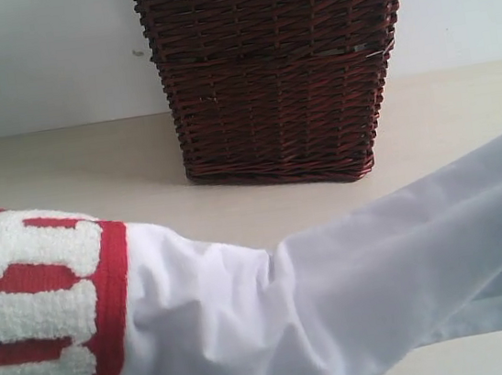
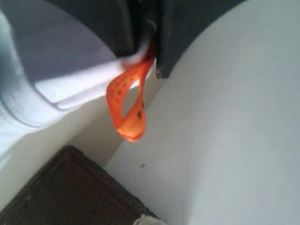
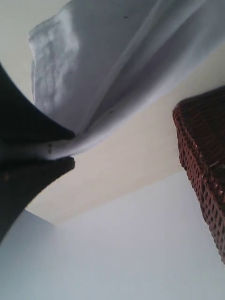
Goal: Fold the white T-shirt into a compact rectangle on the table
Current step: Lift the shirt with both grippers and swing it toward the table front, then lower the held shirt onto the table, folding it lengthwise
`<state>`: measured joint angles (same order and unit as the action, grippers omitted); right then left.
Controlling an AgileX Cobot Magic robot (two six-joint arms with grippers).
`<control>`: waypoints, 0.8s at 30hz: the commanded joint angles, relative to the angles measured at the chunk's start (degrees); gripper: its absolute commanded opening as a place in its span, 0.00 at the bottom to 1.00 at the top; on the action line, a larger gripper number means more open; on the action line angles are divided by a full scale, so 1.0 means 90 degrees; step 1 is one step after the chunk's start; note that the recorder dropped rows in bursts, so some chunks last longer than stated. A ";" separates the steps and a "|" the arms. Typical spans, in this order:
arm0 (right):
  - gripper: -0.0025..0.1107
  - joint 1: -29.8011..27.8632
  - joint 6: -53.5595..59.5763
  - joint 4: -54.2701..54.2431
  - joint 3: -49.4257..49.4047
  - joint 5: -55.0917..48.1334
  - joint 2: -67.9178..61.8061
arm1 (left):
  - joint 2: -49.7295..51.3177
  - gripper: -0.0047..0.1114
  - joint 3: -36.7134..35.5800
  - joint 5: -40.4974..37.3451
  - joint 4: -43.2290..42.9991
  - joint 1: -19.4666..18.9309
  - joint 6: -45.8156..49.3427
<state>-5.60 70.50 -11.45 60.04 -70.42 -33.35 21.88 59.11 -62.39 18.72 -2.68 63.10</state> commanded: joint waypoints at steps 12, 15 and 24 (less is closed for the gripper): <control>0.02 -0.0041 -0.0778 -0.1155 0.0020 0.0051 0.1057 | -0.0981 0.04 -0.0224 -0.0717 0.0648 -0.0017 -0.1684; 0.02 -0.0041 -0.0879 -0.1128 -0.0156 0.0051 0.1057 | -0.0981 0.04 -0.0596 -0.0705 0.0383 -0.0017 -0.1732; 0.02 -0.0041 -0.0660 0.0316 -0.1480 0.0051 0.1057 | -0.0981 0.04 -0.1859 -0.0723 0.0288 -0.0017 -0.1729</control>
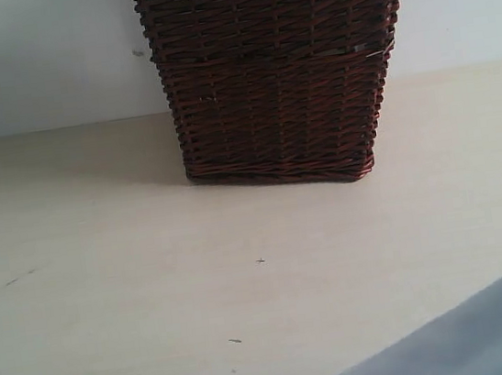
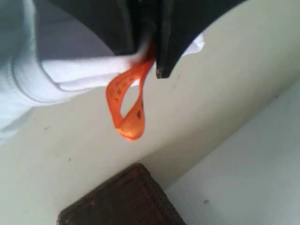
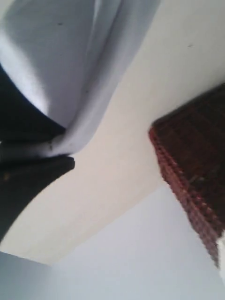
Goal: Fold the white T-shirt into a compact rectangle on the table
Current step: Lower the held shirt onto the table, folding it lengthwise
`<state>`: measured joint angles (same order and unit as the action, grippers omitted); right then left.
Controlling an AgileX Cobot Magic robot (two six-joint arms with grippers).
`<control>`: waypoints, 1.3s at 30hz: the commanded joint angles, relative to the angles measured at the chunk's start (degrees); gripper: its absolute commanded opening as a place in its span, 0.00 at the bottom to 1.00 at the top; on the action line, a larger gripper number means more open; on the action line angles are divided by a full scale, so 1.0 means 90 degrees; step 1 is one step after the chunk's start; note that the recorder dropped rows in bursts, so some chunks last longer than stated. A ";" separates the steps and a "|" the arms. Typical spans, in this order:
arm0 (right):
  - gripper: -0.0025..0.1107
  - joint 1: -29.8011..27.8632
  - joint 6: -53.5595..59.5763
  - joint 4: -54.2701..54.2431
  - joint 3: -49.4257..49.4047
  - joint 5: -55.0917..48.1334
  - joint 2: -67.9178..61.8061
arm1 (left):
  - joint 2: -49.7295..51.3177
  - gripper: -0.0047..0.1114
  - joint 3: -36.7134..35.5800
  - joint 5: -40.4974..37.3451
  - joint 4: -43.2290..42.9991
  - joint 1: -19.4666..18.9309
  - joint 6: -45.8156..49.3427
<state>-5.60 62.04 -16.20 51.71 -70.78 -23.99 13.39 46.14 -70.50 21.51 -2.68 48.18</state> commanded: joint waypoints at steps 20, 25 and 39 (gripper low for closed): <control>0.02 -0.0041 0.1684 0.1408 -0.2731 0.1121 -0.0037 | 0.0740 0.04 -0.2225 0.2123 -0.0602 -0.0017 0.0287; 0.02 -0.0041 0.1786 0.1732 -0.3032 0.1781 -0.0315 | 0.1184 0.04 -0.2361 0.2599 -0.0590 -0.0017 0.0555; 0.02 -0.0041 0.1739 0.1800 -0.3047 0.4133 -0.1697 | 0.2759 0.04 -0.2611 0.4803 -0.0153 -0.0017 0.0620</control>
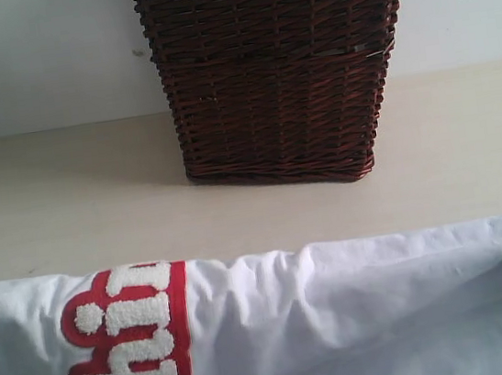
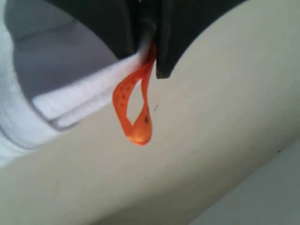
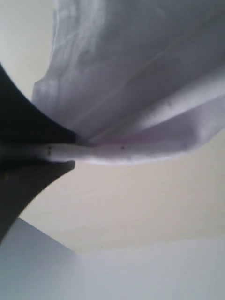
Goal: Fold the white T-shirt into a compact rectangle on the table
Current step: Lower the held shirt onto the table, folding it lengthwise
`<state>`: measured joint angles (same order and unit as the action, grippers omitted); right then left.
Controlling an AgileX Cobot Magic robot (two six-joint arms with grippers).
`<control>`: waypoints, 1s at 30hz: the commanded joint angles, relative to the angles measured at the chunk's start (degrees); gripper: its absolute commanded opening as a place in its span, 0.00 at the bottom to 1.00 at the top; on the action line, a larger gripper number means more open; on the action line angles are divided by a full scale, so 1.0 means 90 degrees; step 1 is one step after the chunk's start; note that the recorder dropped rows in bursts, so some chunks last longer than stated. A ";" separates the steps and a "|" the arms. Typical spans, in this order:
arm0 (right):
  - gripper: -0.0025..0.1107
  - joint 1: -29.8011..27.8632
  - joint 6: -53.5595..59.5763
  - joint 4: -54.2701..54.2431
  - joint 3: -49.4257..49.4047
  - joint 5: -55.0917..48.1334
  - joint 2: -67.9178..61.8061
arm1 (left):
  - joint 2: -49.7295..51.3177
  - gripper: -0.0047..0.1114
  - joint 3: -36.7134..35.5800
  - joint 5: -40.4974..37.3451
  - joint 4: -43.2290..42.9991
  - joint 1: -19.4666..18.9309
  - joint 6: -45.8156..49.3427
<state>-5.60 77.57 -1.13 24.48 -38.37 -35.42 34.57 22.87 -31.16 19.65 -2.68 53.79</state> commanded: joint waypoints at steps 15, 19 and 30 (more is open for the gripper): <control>0.02 -0.0041 0.0030 0.0125 -0.0022 0.1631 -0.2172 | 0.2004 0.04 -0.0026 0.1824 0.0080 -0.0017 0.0344; 0.02 -0.0041 0.0030 0.0125 -0.0022 0.2338 -0.2539 | 0.2415 0.04 -0.0026 0.2348 0.0080 -0.0017 0.0344; 0.07 -0.0041 0.0017 -0.0029 -0.0022 0.4590 -0.3992 | 0.4110 0.04 -0.0026 0.4482 0.0007 -0.0017 0.0332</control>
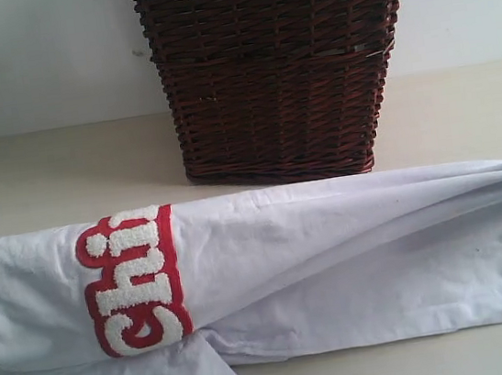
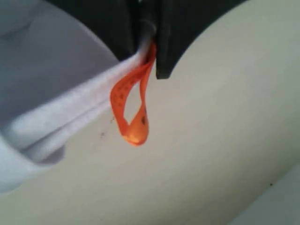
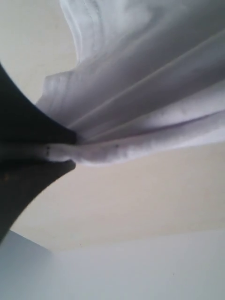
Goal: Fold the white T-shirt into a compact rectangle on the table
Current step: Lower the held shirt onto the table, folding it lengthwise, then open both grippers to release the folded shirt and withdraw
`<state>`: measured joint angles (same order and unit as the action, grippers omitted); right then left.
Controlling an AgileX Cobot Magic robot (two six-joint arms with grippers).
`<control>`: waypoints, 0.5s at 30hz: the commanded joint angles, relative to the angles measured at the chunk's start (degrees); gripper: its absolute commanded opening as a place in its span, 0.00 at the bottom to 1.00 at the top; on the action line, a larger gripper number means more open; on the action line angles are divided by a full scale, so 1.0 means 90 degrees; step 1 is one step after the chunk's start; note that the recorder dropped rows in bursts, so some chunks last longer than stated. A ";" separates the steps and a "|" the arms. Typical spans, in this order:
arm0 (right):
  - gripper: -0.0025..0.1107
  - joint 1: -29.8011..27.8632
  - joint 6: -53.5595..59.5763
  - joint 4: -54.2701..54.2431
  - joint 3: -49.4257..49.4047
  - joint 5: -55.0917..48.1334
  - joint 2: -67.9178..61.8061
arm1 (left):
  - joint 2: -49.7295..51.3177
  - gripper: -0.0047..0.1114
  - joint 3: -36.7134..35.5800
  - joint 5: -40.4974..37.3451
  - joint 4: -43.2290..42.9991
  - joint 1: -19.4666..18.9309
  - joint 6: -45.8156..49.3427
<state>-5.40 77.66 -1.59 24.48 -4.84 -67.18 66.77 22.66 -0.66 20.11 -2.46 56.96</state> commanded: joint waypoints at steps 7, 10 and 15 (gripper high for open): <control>0.23 -0.0064 0.0007 -0.0844 -0.0022 0.1349 -0.0998 | 0.1416 0.05 -0.0003 0.1552 -0.0358 -0.0042 -0.0035; 0.38 -0.0064 0.0007 -0.1025 -0.0022 0.1221 -0.0998 | 0.1666 0.15 -0.0003 0.1585 -0.0358 -0.0042 -0.0035; 0.48 -0.0064 0.0007 -0.1025 -0.0022 0.1466 -0.0982 | 0.1846 0.55 -0.0003 0.1994 -0.0523 -0.0042 -0.0045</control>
<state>-5.75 77.66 -10.34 24.48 6.38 -76.13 82.92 22.66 13.97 16.45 -2.72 56.98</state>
